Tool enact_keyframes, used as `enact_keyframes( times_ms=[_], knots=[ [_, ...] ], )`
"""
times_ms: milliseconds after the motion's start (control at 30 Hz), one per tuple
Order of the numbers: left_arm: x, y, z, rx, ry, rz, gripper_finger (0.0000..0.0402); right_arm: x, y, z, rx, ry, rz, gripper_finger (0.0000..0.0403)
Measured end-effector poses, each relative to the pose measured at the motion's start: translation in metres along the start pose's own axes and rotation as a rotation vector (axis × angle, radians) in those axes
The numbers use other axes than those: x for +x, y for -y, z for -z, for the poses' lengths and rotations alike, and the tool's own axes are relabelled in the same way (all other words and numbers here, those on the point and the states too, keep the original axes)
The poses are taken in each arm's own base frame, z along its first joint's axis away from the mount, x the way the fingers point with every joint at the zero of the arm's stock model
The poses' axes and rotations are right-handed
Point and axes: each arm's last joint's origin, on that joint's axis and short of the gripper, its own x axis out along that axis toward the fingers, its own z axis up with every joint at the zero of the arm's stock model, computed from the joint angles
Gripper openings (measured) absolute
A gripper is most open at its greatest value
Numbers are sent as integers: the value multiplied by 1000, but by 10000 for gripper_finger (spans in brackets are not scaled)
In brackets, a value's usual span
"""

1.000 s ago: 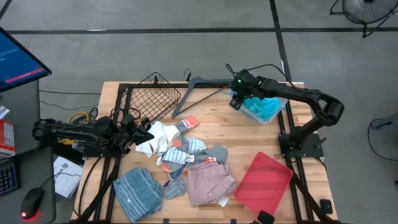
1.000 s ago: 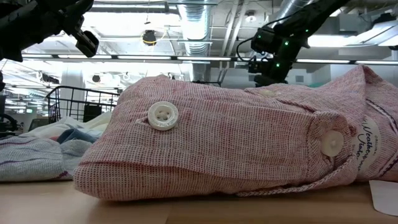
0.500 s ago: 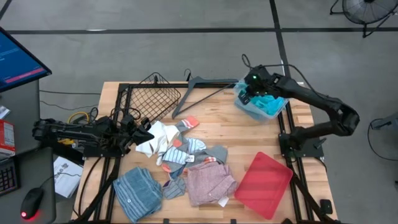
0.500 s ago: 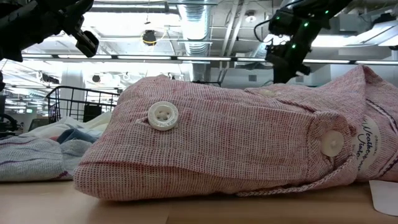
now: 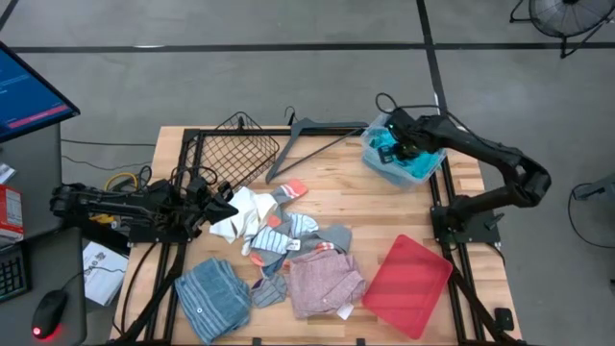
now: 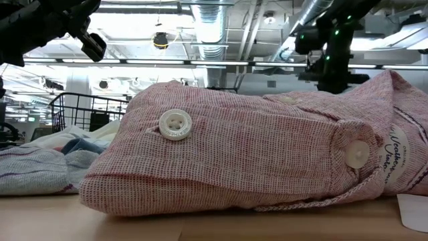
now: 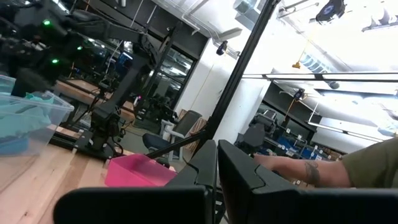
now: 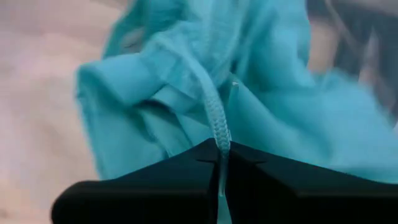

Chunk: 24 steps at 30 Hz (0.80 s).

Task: Pick & Place Cloths
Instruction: Put the light blue shorts into the transparent bin

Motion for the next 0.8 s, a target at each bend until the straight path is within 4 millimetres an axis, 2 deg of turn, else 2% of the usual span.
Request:
enact_keyframes(
  times_ms=[133,267,400,567,800],
  knots=[
    [0,0,0,0,0,0,2,15,-2,-6,264,-84,-32,6],
    [0,0,0,0,0,0,2,24,-8,-14,425,-93,-98,10],
    [0,0,0,0,0,0,2,34,-5,-22,579,-96,-89,3],
    [0,0,0,0,0,0,2,53,-3,-26,656,-145,-25,9],
    [0,0,0,0,0,0,2,85,-9,-26,665,-192,86,9]
  ],
)
